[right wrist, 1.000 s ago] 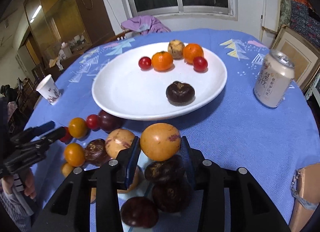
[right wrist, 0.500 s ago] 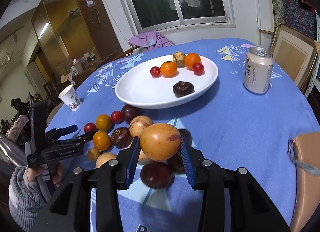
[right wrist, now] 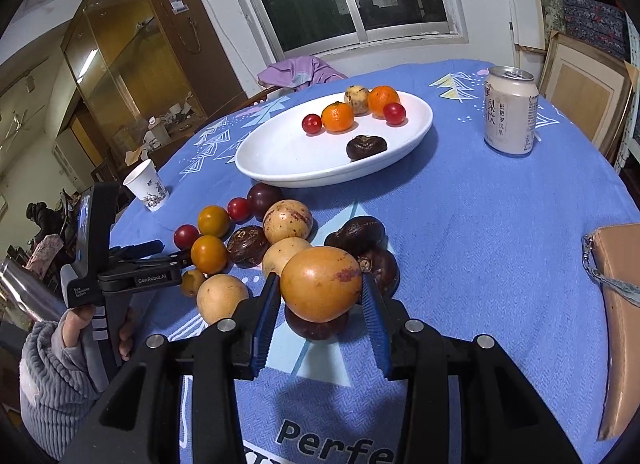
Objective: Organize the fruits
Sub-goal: 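Grasp an orange-yellow round fruit from the pile with the right gripper, then grasp a red tomato with the left gripper while the right gripper holds its fruit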
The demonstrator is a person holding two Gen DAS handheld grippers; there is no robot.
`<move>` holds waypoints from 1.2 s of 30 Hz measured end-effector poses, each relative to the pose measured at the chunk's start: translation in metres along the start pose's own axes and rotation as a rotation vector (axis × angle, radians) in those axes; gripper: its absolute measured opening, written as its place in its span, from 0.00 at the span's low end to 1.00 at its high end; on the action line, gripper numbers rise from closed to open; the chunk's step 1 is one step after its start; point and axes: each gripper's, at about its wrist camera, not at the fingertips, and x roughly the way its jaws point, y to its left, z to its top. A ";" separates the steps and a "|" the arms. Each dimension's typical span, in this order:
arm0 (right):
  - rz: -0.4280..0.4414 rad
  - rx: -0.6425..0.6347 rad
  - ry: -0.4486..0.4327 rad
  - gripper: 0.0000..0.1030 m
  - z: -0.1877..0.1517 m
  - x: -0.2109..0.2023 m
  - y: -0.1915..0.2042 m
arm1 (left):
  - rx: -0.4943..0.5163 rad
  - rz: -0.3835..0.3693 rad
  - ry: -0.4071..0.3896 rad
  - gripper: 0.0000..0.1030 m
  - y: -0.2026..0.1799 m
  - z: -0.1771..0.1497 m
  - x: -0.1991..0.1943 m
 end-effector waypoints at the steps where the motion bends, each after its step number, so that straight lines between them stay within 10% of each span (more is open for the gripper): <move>1: 0.001 0.000 0.000 0.41 -0.001 -0.001 0.000 | -0.002 0.005 -0.015 0.96 0.000 0.000 -0.002; 8: -0.001 0.006 -0.006 0.41 0.000 -0.002 -0.001 | 0.029 -0.010 -0.112 0.94 -0.006 0.005 -0.018; 11: -0.007 0.000 -0.015 0.41 0.000 -0.003 -0.001 | 0.025 -0.037 -0.095 0.66 -0.006 0.006 -0.015; 16: -0.021 -0.008 -0.016 0.41 -0.001 -0.002 0.000 | 0.026 -0.089 -0.073 0.51 -0.007 0.005 -0.011; 36: -0.058 -0.036 -0.025 0.37 -0.003 -0.001 0.001 | 0.071 -0.126 -0.138 0.29 -0.017 0.003 -0.029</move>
